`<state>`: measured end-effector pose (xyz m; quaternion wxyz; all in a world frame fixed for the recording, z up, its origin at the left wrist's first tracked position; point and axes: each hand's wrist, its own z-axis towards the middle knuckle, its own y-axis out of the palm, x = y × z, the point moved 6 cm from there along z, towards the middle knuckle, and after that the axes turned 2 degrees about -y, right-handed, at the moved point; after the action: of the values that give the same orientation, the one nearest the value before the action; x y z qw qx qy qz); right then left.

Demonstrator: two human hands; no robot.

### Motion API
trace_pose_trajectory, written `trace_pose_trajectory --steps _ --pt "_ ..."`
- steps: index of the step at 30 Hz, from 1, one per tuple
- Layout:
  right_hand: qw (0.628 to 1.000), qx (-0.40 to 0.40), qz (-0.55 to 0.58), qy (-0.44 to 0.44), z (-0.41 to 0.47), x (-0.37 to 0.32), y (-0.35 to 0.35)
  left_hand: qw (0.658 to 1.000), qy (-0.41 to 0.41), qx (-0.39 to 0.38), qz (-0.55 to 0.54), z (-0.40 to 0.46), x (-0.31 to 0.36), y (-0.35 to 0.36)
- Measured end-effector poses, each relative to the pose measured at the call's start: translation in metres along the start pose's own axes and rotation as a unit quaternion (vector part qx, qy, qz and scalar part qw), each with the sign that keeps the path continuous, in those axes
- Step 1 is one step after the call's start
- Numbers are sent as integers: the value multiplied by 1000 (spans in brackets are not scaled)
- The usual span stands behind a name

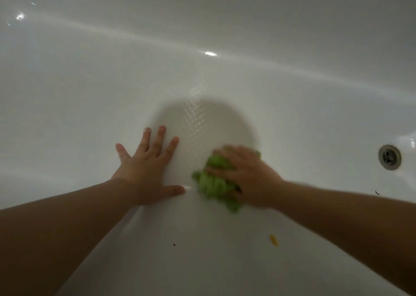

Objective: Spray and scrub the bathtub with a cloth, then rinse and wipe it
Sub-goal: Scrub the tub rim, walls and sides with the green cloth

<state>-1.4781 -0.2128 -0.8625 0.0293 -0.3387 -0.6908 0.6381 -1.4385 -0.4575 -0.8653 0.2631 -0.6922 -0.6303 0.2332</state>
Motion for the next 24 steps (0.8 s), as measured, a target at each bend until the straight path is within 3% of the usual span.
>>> trace_pose_trajectory --steps 3,5,9,12,14,17,21,24 --pt "993 -70 7 -94 -27 -14 15 1000 -10 -7 -12 -4 14 2" --pt "995 -43 -4 -95 -8 23 -1 1000 -15 -2 -19 -4 22 3" --pt "989 4 -60 136 52 163 -76 999 -23 13 -30 -2 32 3" --pt "976 49 -82 196 62 199 -100 999 -21 22 -22 -1 37 0" --pt "975 61 -68 202 56 178 -85 999 -23 23 -25 0 42 -3" --pt "992 52 -44 110 20 117 -41 999 -29 22 -39 -4 50 -7" --pt "999 -43 14 -16 -56 15 3 999 -21 -2 -50 -15 64 -3" --pt "990 -108 2 -95 -71 10 8 999 -12 -26 -44 -19 74 0"
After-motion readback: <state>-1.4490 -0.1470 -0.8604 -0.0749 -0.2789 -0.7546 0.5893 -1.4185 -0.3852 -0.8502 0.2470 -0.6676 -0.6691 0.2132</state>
